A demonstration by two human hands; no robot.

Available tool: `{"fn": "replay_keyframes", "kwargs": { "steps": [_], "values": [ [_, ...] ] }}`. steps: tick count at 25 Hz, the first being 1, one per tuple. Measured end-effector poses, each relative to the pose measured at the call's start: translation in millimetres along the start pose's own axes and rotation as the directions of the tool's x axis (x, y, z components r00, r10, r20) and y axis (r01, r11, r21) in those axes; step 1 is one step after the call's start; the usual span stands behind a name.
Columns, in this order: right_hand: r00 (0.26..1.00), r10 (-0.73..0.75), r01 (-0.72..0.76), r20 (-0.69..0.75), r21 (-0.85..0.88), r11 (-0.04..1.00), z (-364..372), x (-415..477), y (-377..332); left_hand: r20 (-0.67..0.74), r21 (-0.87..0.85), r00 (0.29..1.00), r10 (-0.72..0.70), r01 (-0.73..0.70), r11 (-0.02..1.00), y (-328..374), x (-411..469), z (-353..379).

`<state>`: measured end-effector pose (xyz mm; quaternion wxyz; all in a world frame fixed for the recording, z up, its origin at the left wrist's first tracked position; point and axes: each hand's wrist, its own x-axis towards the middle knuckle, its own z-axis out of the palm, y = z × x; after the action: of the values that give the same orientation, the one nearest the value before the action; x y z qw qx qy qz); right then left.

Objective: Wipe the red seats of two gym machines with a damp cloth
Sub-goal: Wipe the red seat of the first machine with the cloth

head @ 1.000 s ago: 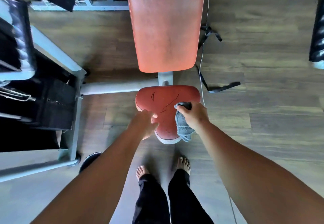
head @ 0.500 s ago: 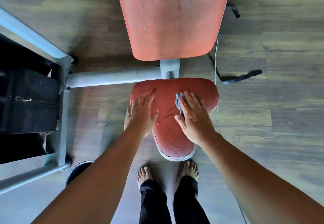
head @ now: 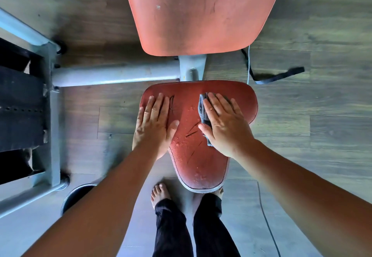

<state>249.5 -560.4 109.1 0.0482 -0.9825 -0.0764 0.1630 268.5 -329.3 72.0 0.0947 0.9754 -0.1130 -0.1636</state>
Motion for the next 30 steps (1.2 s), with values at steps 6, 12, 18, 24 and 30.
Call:
{"fn": "replay_keyframes", "kwargs": {
  "steps": [6, 12, 18, 24, 30],
  "values": [
    [0.992, 0.122, -0.122, 0.036, 0.001, 0.993, -0.3, 68.0, 6.2, 0.001, 0.021, 1.0, 0.005, -0.005, 1.0, -1.4, 0.1, 4.0],
    [1.0, -0.005, 0.005, 0.003, 0.032, 0.999, 11.2, -39.9, -27.8, 0.014, 0.013, 1.0, 0.012, -0.012, 1.0, -2.0, 0.9, 0.6],
    [0.992, 0.122, -0.118, 0.032, -0.101, 0.988, -2.6, 53.5, 24.2, 0.0, 0.013, 1.0, -0.003, 0.003, 1.0, -2.5, 1.4, 4.4],
    [0.999, -0.038, 0.038, 0.024, 0.006, 0.999, 12.1, -44.0, -14.0, 0.005, -0.015, 1.0, 0.002, -0.002, 1.0, -2.6, 1.7, 3.0],
    [0.968, 0.25, -0.249, 0.008, -0.051, 0.967, 0.5, 46.7, 12.2, 0.014, -0.021, 1.0, -0.008, 0.008, 1.0, -2.3, 1.2, 3.0]
  ]
}}
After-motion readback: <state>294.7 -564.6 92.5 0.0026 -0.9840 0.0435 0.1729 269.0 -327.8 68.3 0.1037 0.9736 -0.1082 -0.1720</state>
